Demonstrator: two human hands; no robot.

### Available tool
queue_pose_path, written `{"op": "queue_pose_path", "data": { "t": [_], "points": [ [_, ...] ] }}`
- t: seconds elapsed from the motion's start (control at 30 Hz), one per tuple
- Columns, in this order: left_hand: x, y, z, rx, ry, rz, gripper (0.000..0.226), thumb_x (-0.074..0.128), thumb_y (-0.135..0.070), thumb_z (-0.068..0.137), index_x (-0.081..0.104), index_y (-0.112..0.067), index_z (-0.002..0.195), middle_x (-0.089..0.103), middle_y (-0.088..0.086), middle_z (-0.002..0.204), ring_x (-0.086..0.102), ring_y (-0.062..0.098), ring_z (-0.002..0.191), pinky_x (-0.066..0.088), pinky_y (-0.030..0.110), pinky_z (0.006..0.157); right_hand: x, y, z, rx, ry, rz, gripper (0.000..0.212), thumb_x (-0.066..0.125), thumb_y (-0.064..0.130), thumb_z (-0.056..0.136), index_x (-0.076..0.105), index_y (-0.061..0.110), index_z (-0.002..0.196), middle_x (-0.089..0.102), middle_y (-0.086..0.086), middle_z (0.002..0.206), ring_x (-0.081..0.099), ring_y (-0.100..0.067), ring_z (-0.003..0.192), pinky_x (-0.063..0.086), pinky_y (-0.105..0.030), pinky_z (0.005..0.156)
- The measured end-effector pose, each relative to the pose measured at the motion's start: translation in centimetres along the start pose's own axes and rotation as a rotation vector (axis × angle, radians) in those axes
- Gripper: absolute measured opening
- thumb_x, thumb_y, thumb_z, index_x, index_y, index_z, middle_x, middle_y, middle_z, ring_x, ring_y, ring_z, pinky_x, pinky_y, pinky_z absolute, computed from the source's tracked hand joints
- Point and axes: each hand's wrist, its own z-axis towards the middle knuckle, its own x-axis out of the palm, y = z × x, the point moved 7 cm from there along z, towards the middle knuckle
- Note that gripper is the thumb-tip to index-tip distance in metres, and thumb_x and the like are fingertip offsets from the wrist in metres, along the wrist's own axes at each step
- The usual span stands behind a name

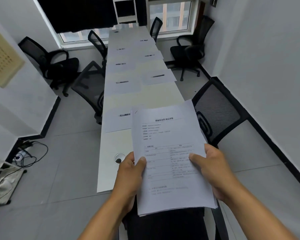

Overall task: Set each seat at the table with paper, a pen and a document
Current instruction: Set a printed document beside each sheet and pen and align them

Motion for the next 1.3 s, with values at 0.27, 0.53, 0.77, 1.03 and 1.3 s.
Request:
{"op": "queue_pose_path", "data": {
  "t": [0.27, 0.53, 0.77, 1.03, 1.3],
  "points": [
    [4.0, 5.2, 3.8, -0.057, -0.105, -0.017, 0.024, 0.052, -0.015, 0.115, 0.073, -0.023, 0.125, 0.085, -0.006, 0.114, 0.082, 0.015, 0.101, 0.064, 0.023, 0.074, -2.6, -6.1, 6.6, 0.067, 0.118, 0.005, 0.011, 0.065, 0.009, 0.103, 0.07, 0.011, 0.113, 0.083, -0.001, 0.109, 0.08, -0.028, 0.1, 0.064, -0.059, 0.091],
    [5.2, 8.6, 5.6, -0.088, -0.163, -0.01, 0.022, 0.054, -0.016, 0.114, 0.072, -0.023, 0.124, 0.085, -0.008, 0.112, 0.082, 0.013, 0.101, 0.063, 0.02, 0.074, -3.0, -8.9, 9.0, 0.125, 0.149, -0.023, 0.015, 0.063, 0.006, 0.104, 0.072, 0.013, 0.114, 0.083, 0.002, 0.109, 0.081, -0.024, 0.1, 0.065, -0.054, 0.092],
    [4.6, 10.8, 7.1, -0.097, -0.177, -0.033, 0.021, 0.06, -0.016, 0.112, 0.071, -0.025, 0.127, 0.084, -0.006, 0.115, 0.082, 0.017, 0.103, 0.064, 0.031, 0.083, -2.7, -10.7, 9.6, 0.136, 0.12, -0.056, 0.017, 0.06, 0.008, 0.108, 0.075, 0.016, 0.111, 0.083, 0.007, 0.104, 0.081, -0.018, 0.095, 0.067, -0.038, 0.08],
    [3.6, 12.7, 8.3, -0.159, -0.168, -0.102, 0.021, 0.056, -0.02, 0.115, 0.07, -0.027, 0.129, 0.084, -0.002, 0.116, 0.082, 0.021, 0.103, 0.067, 0.034, 0.079, -2.7, -12.4, 10.3, 0.126, -0.026, -0.03, 0.018, 0.076, 0.006, 0.097, 0.068, 0.015, 0.111, 0.081, -0.002, 0.103, 0.081, -0.022, 0.089, 0.068, -0.048, 0.079],
    [2.2, 14.2, 9.5, -0.197, -0.168, -0.105, 0.026, 0.048, -0.022, 0.118, 0.071, -0.024, 0.131, 0.083, 0.004, 0.119, 0.081, 0.029, 0.108, 0.063, 0.053, 0.099, -2.4, -15.1, 11.8, 0.134, -0.02, -0.095, 0.058, 0.08, 0.039, 0.086, 0.047, -0.007, 0.099, 0.058, -0.04, 0.114, 0.063, -0.048, 0.074, 0.061, -0.058, 0.077]
  ]
}}
